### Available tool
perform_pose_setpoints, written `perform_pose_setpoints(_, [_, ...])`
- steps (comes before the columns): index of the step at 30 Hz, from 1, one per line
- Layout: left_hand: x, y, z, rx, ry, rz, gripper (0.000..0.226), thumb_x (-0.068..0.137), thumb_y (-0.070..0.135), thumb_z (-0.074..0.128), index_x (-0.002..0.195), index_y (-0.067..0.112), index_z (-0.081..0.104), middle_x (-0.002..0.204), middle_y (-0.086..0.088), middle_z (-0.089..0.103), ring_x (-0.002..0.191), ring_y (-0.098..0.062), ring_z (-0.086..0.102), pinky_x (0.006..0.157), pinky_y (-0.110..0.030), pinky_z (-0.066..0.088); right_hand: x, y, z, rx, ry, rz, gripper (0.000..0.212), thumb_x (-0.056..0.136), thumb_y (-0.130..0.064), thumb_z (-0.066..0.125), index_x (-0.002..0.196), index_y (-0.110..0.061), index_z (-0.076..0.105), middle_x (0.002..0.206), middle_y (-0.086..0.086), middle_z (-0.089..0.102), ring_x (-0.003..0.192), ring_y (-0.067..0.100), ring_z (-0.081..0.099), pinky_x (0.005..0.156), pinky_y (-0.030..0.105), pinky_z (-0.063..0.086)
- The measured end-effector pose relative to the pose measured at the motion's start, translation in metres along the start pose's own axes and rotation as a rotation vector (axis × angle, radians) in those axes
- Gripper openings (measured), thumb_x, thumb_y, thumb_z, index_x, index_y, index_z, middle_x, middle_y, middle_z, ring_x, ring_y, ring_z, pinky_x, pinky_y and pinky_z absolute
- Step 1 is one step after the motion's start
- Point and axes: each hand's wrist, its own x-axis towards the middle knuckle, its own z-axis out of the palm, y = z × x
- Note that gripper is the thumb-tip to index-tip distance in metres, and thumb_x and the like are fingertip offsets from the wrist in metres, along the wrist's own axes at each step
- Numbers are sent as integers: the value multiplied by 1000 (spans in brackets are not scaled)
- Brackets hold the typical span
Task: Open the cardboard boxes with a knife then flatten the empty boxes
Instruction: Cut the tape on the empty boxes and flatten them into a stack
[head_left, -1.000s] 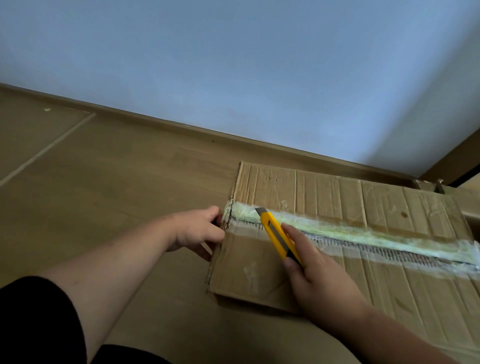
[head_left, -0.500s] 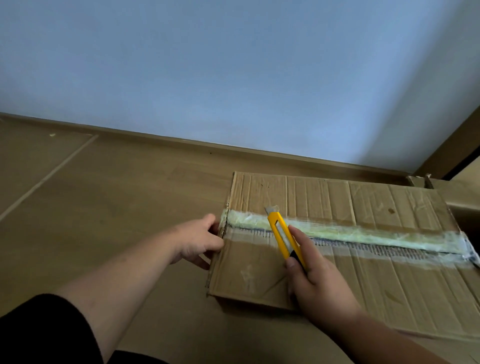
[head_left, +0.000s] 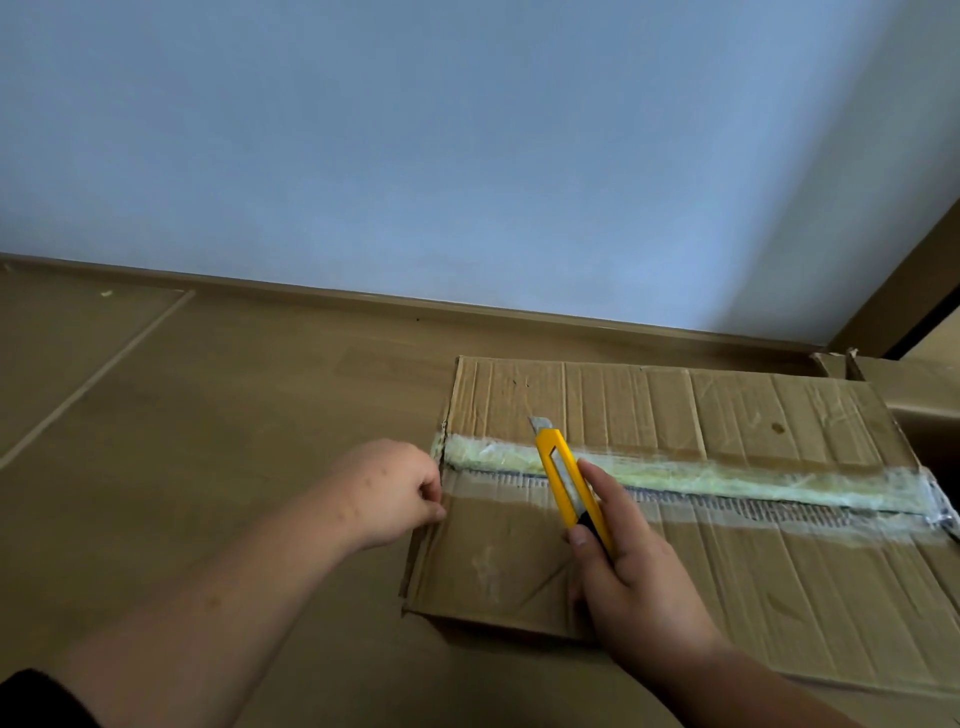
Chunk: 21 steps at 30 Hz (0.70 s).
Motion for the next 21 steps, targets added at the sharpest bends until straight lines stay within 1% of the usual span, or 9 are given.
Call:
perform_pose_setpoints(3, [4, 8, 3, 33, 21, -47, 17, 88, 43, 67, 84, 27, 70, 83, 13, 65, 77, -9, 60, 64, -26, 43, -1, 0, -2, -13, -8, -20, 59, 99, -35, 50, 143, -60, 21, 96, -18, 61, 88, 8, 63, 74, 30, 52])
perform_pose_setpoints(6, [6, 11, 7, -10, 87, -68, 22, 87, 46, 67, 76, 31, 55, 80, 14, 57, 77, -8, 55, 63, -28, 40, -1, -5, -4, -56, 8, -23, 59, 99, -33, 52, 141, -62, 21, 113, -26, 55, 102, -2, 57, 78, 11, 42])
perform_pose_setpoints(8, [8, 9, 8, -36, 127, -72, 25, 87, 48, 66, 76, 30, 53, 76, 14, 55, 76, -9, 54, 61, -28, 39, 2, -10, -7, -102, 4, -43, 61, 99, -31, 54, 138, -63, 21, 123, -27, 53, 113, -2, 54, 81, 1, 37])
perform_pose_setpoints(9, [9, 8, 7, -34, 136, -79, 25, 88, 49, 64, 77, 29, 54, 75, 12, 54, 76, -11, 55, 60, -28, 38, 4, -12, -9, -148, -11, -65, 60, 99, -30, 54, 140, -61, 23, 131, -27, 52, 118, -1, 52, 85, 3, 38])
perform_pose_setpoints(11, [10, 8, 6, -67, 143, -124, 29, 91, 51, 59, 77, 26, 54, 72, 9, 53, 73, -14, 54, 54, -27, 35, 9, -16, -15, -278, -54, -103, 58, 99, -32, 51, 147, -53, 27, 140, -22, 51, 122, 6, 54, 92, 19, 46])
perform_pose_setpoints(13, [12, 6, 7, -215, 132, -228, 38, 94, 55, 53, 76, 21, 52, 73, 4, 55, 66, -16, 55, 52, -29, 39, 16, -16, -23, -366, -62, -102, 56, 99, -35, 50, 150, -47, 29, 138, -16, 55, 117, 11, 57, 90, 29, 49])
perform_pose_setpoints(17, [16, 4, 18, -438, -20, -429, 61, 83, 72, 55, 105, 16, 52, 94, -1, 56, 77, -19, 61, 54, -32, 58, 26, -17, -33, -479, -53, -99, 52, 101, -38, 45, 148, -47, 27, 129, -14, 58, 104, 11, 60, 80, 31, 52])
perform_pose_setpoints(19, [18, 1, 25, -611, -93, -488, 71, 79, 72, 61, 120, 15, 49, 105, -3, 56, 87, -22, 62, 62, -38, 62, 28, -19, -34, -559, -66, -127, 51, 102, -39, 41, 150, -47, 25, 132, -16, 56, 109, 10, 57, 82, 27, 50])
perform_pose_setpoints(21, [19, -1, 29, -703, -121, -498, 74, 78, 71, 62, 126, 16, 46, 112, -4, 57, 93, -23, 62, 69, -41, 62, 32, -23, -34, -624, -78, -159, 51, 104, -38, 38, 151, -46, 24, 134, -17, 54, 114, 10, 54, 86, 26, 44])
